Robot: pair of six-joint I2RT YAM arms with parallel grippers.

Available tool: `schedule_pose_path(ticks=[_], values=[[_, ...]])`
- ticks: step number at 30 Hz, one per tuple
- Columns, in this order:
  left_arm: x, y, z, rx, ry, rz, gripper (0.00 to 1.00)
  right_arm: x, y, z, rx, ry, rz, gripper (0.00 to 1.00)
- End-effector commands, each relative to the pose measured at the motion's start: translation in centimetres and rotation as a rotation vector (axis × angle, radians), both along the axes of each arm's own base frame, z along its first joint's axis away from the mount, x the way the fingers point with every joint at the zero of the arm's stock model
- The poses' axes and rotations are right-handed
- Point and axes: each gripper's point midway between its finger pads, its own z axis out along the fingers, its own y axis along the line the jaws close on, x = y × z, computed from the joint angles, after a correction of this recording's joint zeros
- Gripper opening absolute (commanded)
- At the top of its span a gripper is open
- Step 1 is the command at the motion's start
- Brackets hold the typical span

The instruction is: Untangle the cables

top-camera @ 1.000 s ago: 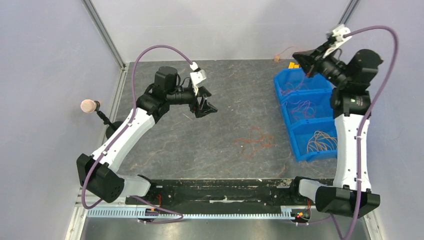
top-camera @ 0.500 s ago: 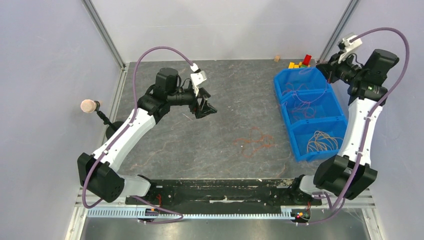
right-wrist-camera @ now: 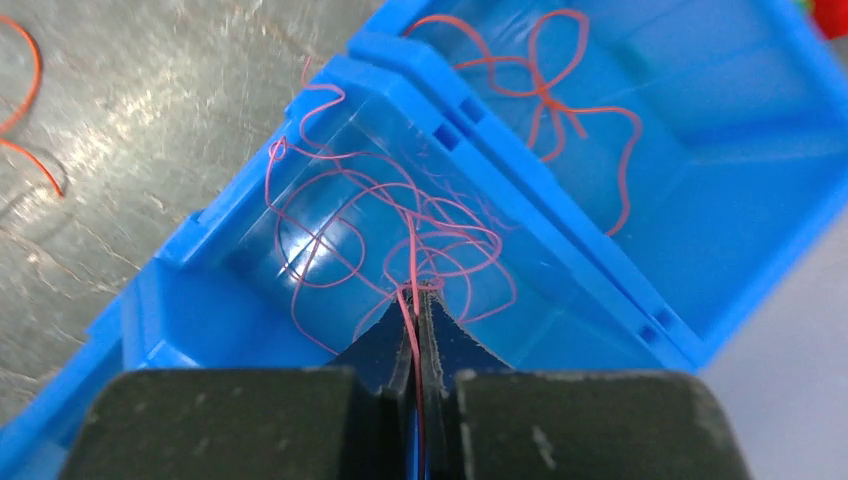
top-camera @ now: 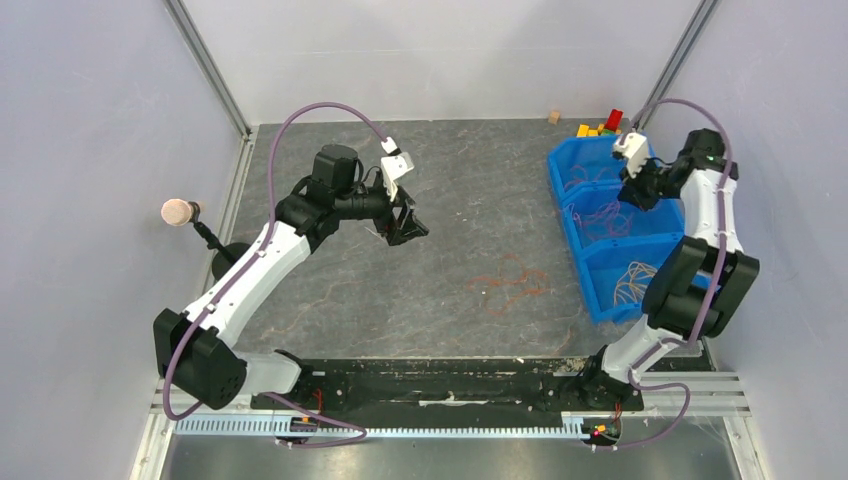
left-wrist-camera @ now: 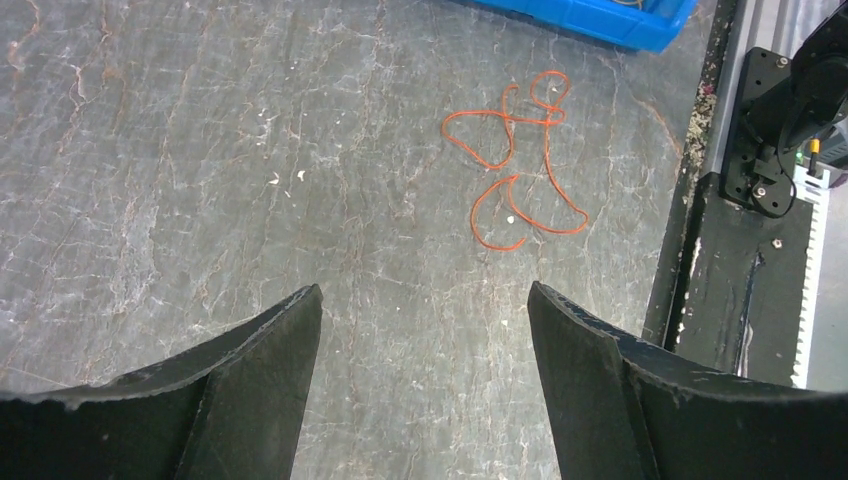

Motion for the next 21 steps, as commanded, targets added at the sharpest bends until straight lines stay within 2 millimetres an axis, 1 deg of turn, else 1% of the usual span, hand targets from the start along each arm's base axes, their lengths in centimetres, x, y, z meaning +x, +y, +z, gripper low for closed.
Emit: schedule_pose_path(ticks=[1, 5, 6, 8, 10, 13, 15, 16, 17, 19, 20, 21], values=[[0.2, 0.6, 0.5, 0.019, -0.056, 0.01, 0.82, 0.7, 0.2, -3.8, -0.173, 0.073, 0.118, 0.0], [0.4, 0.8, 0.5, 0.028, -0.06, 0.021, 0.82, 2.4, 0.3, -6.4, -0.234, 0.112, 0.127, 0.0], [0.4, 0.9, 0.5, 0.032, -0.06, 0.023, 0.82, 2.6, 0.1, -7.0, -0.249, 0.125, 0.126, 0.02], [0.3, 1.0, 0.4, 0.039, -0.061, 0.023, 0.82, 2.6, -0.4, -7.8, -0.279, 0.145, 0.127, 0.12], [0.2, 1.1, 0.3, 0.043, -0.063, 0.024, 0.82, 2.1, -1.4, -8.1, -0.309, 0.16, 0.119, 0.15], [0.2, 1.1, -0.1, 0.047, -0.057, 0.024, 0.82, 1.1, -2.3, -7.6, -0.323, 0.161, 0.118, 0.24], [0.2, 1.1, -0.4, 0.051, -0.047, 0.025, 0.82, 0.1, -2.8, -7.5, -0.357, 0.173, 0.125, 0.36], [0.2, 1.1, -0.6, 0.053, -0.042, 0.025, 0.82, -0.1, -2.9, -7.4, -0.365, 0.178, 0.121, 0.44], [0.3, 1.1, -0.8, 0.054, -0.039, 0.023, 0.82, -0.2, -3.0, -6.9, -0.363, 0.176, 0.108, 0.52], [0.4, 1.0, -0.9, 0.056, -0.033, 0.023, 0.82, 0.1, -2.5, -5.1, -0.321, 0.162, 0.075, 0.65], [0.4, 1.0, -0.9, 0.056, -0.032, 0.022, 0.82, 0.3, -2.1, -4.0, -0.289, 0.156, 0.061, 0.69], [0.4, 1.0, -0.9, 0.056, -0.034, 0.02, 0.82, 0.3, -1.7, -3.1, -0.262, 0.153, 0.054, 0.72]])
